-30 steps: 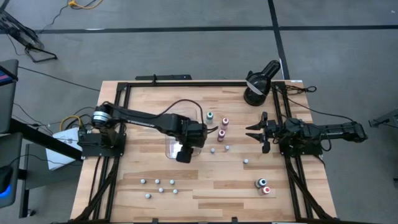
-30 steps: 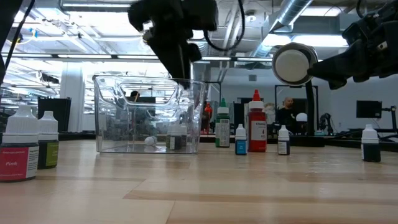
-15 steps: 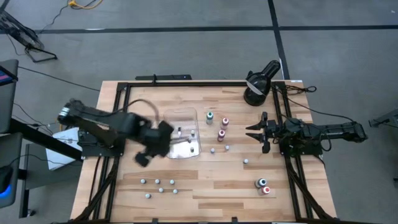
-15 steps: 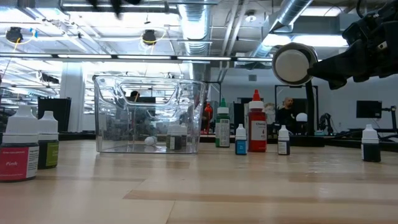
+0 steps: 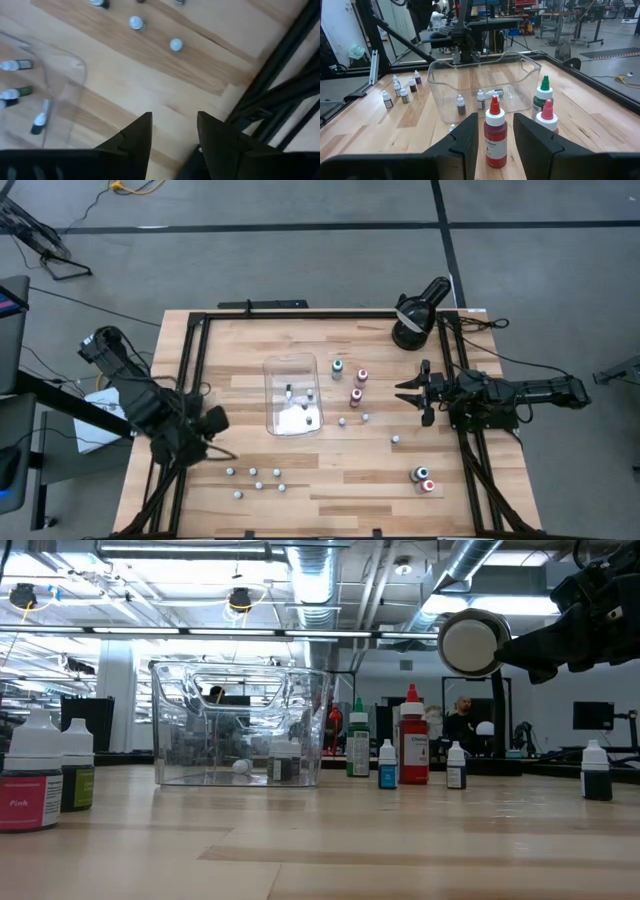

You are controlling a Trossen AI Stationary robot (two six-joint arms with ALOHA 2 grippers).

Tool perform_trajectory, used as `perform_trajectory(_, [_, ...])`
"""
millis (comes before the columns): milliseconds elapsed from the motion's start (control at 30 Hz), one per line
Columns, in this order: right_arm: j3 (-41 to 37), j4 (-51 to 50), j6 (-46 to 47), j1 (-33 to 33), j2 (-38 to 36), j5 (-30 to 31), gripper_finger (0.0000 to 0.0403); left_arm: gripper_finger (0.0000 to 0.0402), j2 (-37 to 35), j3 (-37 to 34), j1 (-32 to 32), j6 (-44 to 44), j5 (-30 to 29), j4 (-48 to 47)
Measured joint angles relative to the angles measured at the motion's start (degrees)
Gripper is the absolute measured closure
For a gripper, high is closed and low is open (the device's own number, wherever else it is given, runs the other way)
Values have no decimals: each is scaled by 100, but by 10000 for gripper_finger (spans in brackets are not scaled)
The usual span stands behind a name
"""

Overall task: Pick & Place food coloring
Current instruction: Put the small violet food coloring bottle into the transparent bin

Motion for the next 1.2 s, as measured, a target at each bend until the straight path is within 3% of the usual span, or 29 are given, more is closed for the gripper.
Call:
perform_trajectory(333, [0, 0, 2, -2, 0, 0, 290, 253, -144, -235, -310, -647, -60, -192])
perform_trajectory(567, [-2, 0, 0, -2, 0, 0, 290, 253, -142, -691, -310, -1158, -6, 258])
perform_trajectory(967, [-2, 0, 2, 0, 2, 0, 290, 253, -140, -1549, -376, -3743, 266, 1449])
perform_trajectory(1200, [-2, 0, 2, 0, 1, 0, 290, 253, -140, -2012, -652, -4740, 181, 2168])
